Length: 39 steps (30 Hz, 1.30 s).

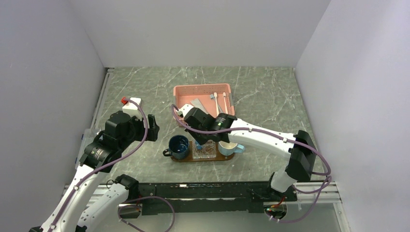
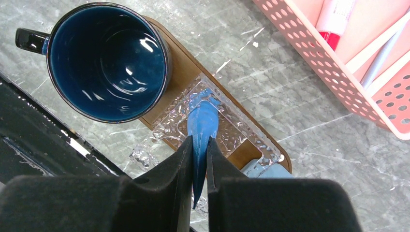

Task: Prepare toiletry sets of a toothbrush and toothpaste on the tray

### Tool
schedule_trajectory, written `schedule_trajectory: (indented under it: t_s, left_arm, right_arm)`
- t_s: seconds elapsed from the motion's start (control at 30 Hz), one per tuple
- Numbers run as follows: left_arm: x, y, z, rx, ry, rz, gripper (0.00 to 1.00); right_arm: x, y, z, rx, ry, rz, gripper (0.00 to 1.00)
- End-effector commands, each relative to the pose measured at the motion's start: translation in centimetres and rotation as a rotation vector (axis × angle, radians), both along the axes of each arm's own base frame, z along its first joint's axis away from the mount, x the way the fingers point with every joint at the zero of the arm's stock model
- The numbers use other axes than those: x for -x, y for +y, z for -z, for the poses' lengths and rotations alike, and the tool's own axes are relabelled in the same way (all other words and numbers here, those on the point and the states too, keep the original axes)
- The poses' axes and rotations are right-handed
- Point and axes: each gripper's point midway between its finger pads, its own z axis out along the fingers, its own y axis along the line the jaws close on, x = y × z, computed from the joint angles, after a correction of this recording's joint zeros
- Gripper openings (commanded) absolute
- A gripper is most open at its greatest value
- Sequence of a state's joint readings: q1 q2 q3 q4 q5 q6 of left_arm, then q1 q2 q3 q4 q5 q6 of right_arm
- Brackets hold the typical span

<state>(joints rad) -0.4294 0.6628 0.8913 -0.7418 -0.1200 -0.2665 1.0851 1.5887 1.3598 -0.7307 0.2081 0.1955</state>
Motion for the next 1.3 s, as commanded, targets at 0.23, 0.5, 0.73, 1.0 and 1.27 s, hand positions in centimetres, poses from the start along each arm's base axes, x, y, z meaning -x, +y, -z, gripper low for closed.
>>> schedule_trajectory:
  t_s: [0.23,0.5,0.73,1.0,1.27]
  left_arm:
    - [-0.5,-0.1,-0.7,0.006,-0.037,0.008,0.98]
    - [-0.4,-0.2,-0.7,0.005,-0.038,0.010,0.99]
    - [-0.6,-0.1,-0.7,0.000,-0.035,0.006,0.99]
    - [-0.7,-0.3,-0.7,0.001,-0.035,0.014,0.99]
    - [-0.9,-0.2,-0.3,-0.009,-0.025,0.009,0.99]
  right_arm:
    - [-0.5,0.4,-1.4,-0.067,-0.025,0.037,0.27]
    - [-0.9,0.6,-4.4,-0.120,-0.054,0.070,0.44]
    - [-2.0,0.3,-8.3,-0.189,-0.125,0.129,0.50]
    - [-4.6,-0.3,-11.4,-0.239,-0.164,0.190,0.52]
    - [-9.4,-1.1,-12.5,-0.264,-0.152,0.253,0.54]
